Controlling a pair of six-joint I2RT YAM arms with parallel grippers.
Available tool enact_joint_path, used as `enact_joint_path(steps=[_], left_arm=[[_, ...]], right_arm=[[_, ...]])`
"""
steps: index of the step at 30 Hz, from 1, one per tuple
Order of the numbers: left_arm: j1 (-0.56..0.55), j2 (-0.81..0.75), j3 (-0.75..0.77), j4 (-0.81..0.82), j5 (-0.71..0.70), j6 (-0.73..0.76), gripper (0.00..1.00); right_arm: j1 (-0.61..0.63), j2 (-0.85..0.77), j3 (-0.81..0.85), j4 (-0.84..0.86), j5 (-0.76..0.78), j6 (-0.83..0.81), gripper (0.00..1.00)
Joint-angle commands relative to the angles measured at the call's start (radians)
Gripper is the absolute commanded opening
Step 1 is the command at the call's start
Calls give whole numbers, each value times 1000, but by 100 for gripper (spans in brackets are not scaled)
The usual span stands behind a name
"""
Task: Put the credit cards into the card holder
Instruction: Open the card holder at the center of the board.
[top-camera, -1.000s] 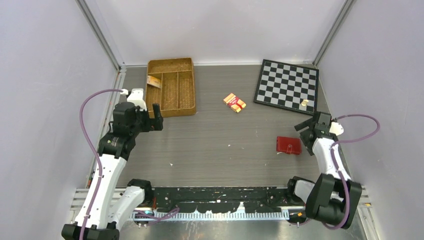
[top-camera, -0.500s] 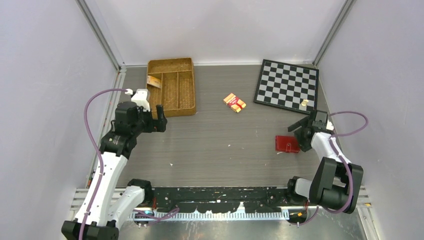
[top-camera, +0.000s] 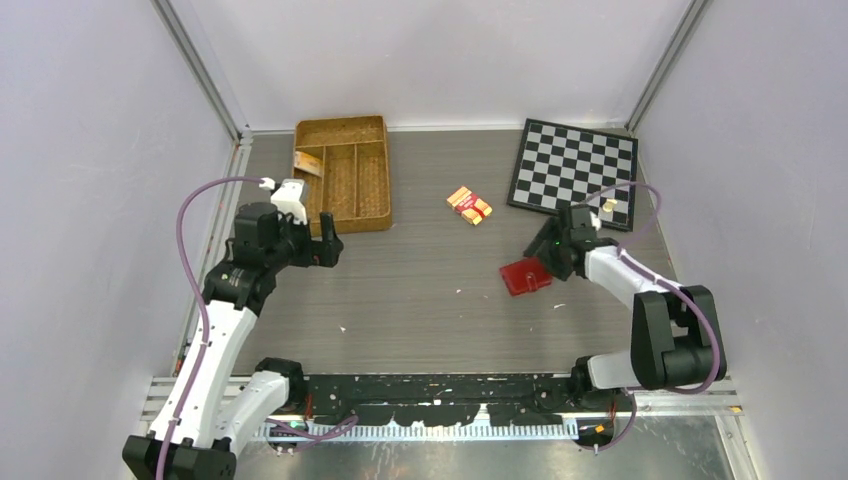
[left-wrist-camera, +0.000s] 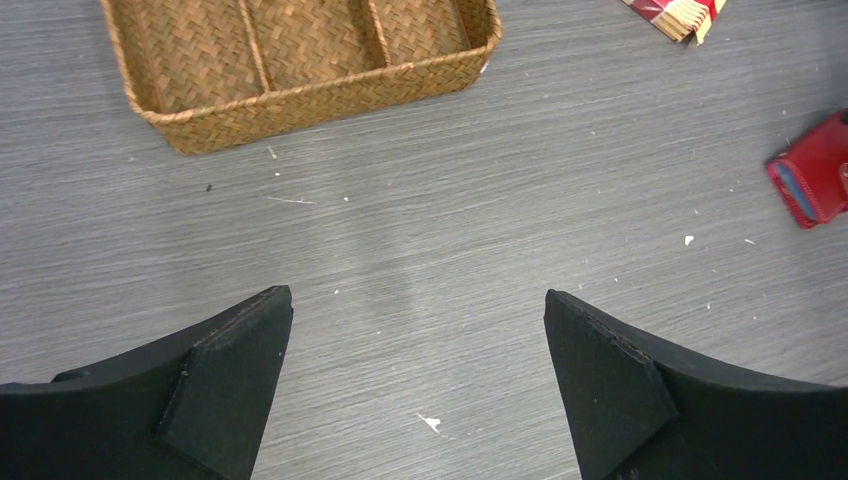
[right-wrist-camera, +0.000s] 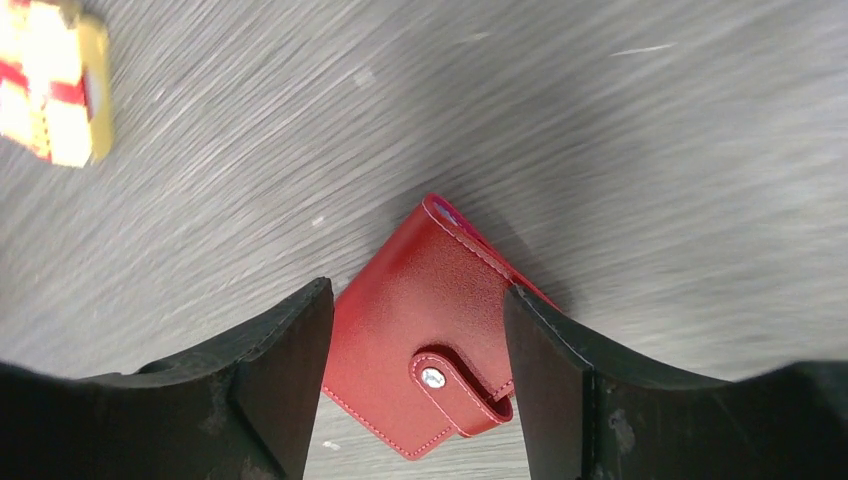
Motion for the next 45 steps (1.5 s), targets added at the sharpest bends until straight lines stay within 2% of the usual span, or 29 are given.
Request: enact_joint_path(steps=[1, 6, 11, 15, 19, 25, 29, 37, 45], left_arm=[[-9, 13, 0, 47, 49, 9, 100], [-20, 37, 3, 47, 57, 3, 99], [-61, 93, 18, 57, 151, -72, 91], [-185, 136, -15, 156, 172, -209, 88], [-338, 208, -88, 351, 134, -344, 88], [-447, 414, -141, 672, 194, -481, 85], [-460, 557, -121, 779, 244, -508, 85], [-462, 745, -81, 857, 289, -512, 82], [-465, 883, -51, 877, 340, -515, 65]], right_arm=[[157, 63, 12, 33, -29, 20, 67], [364, 103, 77, 51, 28, 46, 66], [494, 91, 164, 11, 41, 52, 67], [496, 4, 169, -48, 80, 56, 72], [493, -55, 125, -102, 112, 61, 76], [492, -76, 0, 3, 16, 155, 76], [491, -85, -76, 124, -52, 241, 74], [492, -32, -105, 194, -61, 259, 67], [491, 40, -126, 309, -77, 272, 56]])
